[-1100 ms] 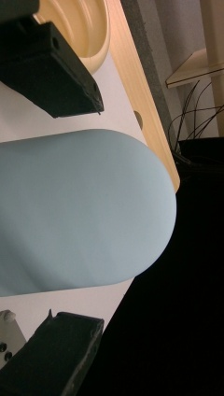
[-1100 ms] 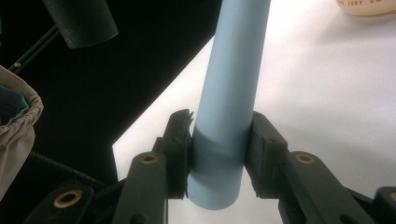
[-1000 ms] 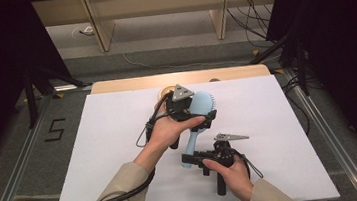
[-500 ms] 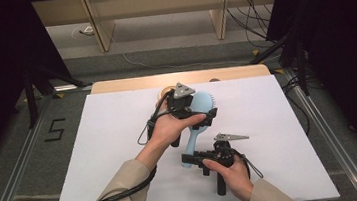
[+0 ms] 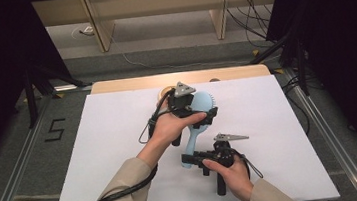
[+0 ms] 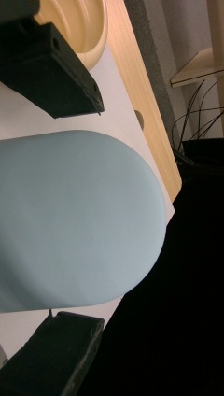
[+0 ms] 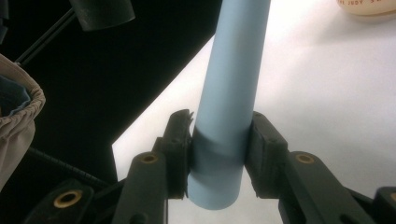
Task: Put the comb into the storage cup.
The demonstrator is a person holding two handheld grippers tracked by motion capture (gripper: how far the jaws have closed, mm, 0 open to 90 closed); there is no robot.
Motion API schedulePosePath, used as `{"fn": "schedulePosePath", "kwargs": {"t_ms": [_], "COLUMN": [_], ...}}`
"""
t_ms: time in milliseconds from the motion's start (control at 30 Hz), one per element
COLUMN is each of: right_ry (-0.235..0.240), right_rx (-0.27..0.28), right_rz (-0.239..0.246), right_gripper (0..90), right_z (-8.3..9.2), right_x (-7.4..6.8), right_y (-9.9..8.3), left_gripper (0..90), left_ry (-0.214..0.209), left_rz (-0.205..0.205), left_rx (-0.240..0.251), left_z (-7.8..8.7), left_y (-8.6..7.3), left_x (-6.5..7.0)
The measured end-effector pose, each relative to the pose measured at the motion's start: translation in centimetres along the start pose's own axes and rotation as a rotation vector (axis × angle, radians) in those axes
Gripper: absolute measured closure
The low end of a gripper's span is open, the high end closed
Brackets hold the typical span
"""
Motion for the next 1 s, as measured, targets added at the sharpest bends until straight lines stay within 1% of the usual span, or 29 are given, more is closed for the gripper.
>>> {"fn": "schedulePosePath", "kwargs": {"t_ms": [167, 333, 533, 767, 1000], "right_ry": [0.001, -0.001, -0.002, -0.002, -0.003], "right_rx": [0.001, -0.001, -0.001, -0.001, -0.002], "right_rz": [0.000, 0.001, 0.002, 0.001, 0.000], "right_gripper": [64.6, 64.6, 64.6, 64.6, 64.6], "right_z": [-0.01, 0.00, -0.01, -0.01, -0.03], "right_x": [0.01, 0.00, 0.01, 0.01, 0.02], "right_y": [0.00, 0.00, -0.01, -0.02, -0.04], "left_gripper": [0.2, 1.0, 3.3, 5.6, 7.8], "left_ry": [0.001, -0.004, -0.006, -0.006, -0.004], "left_rz": [0.002, 0.014, 0.023, 0.012, 0.019], "left_rx": [-0.003, -0.003, -0.001, -0.004, -0.003], "left_z": [-0.11, -0.18, -0.16, -0.22, -0.24], "left_y": [0.04, 0.06, 0.16, 0.09, 0.14], "left_x": [-0.03, -0.09, -0.11, 0.01, -0.11]}}
Point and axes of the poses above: each handheld gripper's, and its own axes: z roughly backward along the jaws, y roughly out of its top, x roughly to its right, the point moved 1 cm from there along -z, roughly forward along the jaws, and after that the axes turned 13 degrees about z, right-handed, at the moved point
